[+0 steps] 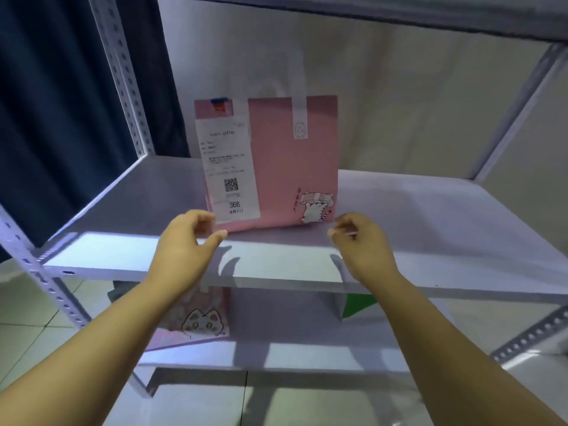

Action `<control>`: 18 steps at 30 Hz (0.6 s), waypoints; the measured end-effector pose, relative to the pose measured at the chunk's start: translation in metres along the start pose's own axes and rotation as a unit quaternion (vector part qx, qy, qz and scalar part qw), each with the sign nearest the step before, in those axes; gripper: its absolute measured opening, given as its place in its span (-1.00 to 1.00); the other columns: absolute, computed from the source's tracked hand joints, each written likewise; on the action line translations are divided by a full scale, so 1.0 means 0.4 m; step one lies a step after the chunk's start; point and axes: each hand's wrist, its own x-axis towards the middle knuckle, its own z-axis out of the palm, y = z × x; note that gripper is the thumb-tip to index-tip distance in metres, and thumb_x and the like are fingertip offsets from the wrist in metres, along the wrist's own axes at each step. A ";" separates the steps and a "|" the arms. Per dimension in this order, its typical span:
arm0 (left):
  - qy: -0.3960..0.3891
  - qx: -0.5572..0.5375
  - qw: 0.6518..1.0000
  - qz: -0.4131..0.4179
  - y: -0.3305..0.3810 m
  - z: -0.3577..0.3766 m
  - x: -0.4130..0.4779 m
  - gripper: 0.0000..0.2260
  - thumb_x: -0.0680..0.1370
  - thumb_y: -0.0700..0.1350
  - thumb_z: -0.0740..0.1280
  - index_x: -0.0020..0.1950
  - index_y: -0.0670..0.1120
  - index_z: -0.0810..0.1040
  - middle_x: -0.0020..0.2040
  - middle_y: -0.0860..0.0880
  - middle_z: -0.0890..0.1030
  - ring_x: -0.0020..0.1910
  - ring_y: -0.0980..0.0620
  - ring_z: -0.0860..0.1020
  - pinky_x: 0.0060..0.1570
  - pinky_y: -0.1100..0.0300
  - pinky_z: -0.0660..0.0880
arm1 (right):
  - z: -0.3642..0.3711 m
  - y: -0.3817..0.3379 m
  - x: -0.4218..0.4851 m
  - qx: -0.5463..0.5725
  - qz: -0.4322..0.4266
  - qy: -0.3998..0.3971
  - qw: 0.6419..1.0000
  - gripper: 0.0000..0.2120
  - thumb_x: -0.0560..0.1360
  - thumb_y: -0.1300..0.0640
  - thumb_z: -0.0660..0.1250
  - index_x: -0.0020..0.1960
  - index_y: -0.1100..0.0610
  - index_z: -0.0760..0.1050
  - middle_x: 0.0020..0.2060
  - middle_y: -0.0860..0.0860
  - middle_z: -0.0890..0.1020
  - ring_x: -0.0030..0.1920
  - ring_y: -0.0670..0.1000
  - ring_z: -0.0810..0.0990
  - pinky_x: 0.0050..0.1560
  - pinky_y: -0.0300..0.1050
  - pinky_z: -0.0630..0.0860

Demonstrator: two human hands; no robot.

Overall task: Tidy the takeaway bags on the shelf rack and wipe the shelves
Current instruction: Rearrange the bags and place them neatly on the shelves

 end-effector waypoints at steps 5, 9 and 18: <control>0.079 -0.013 0.997 0.022 -0.073 0.076 0.040 -0.55 0.46 -0.01 0.41 0.28 -0.10 0.38 0.18 -0.04 0.41 0.02 0.09 0.41 0.06 0.17 0.38 | 0.083 0.057 0.062 -0.010 -0.051 0.063 0.997 -0.47 0.46 0.05 0.38 0.37 0.05 0.28 0.20 0.03 0.40 0.14 0.02 0.43 0.12 -0.15 0.35; 0.075 -0.025 0.996 0.038 -0.104 0.122 0.056 -0.45 0.46 0.03 0.41 0.36 -0.10 0.31 0.24 -0.09 0.37 0.03 0.06 0.40 0.04 0.16 0.35 | 0.126 0.079 0.101 -0.039 -0.047 0.075 0.995 -0.32 0.42 0.04 0.41 0.40 0.17 0.16 0.28 0.13 0.30 0.28 0.18 0.34 0.24 -0.01 0.33; 0.056 -0.042 0.997 0.033 -0.107 0.131 0.075 -0.57 0.47 -0.03 0.40 0.29 -0.05 0.38 0.21 -0.09 0.49 0.11 -0.08 0.51 0.07 0.11 0.43 | 0.156 0.066 0.101 0.072 -0.068 0.033 0.994 -0.56 0.37 0.18 0.41 0.17 0.05 0.31 0.15 0.06 0.49 0.08 0.03 0.53 0.17 -0.02 0.51</control>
